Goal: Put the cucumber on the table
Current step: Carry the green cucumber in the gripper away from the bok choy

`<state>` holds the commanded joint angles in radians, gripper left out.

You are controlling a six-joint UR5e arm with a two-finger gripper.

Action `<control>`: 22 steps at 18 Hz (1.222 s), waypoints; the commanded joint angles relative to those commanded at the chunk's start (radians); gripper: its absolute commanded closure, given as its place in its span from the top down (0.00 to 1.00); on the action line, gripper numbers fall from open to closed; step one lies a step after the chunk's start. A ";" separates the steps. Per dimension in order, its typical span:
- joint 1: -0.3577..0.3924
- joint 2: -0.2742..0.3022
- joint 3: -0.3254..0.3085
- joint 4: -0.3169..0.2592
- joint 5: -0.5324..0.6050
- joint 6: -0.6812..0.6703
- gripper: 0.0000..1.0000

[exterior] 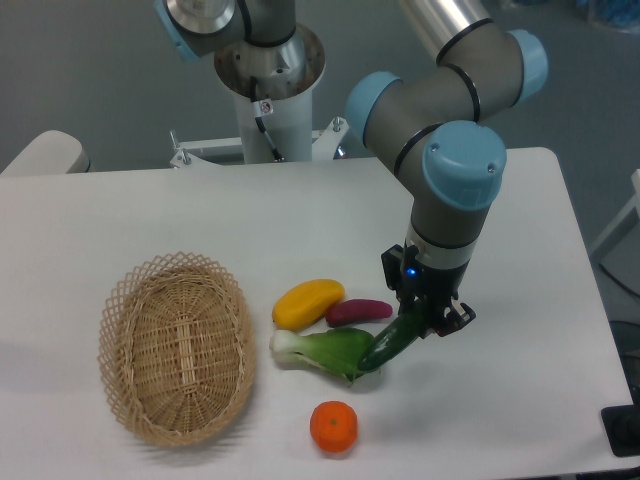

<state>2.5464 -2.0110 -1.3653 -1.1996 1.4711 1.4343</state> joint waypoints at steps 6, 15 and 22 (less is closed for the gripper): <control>0.008 0.003 -0.008 0.011 0.002 0.002 0.40; 0.100 0.026 -0.070 0.011 0.005 0.227 0.40; 0.158 0.009 -0.136 0.055 0.005 0.429 0.40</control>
<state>2.7043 -2.0018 -1.5016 -1.1446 1.4757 1.8634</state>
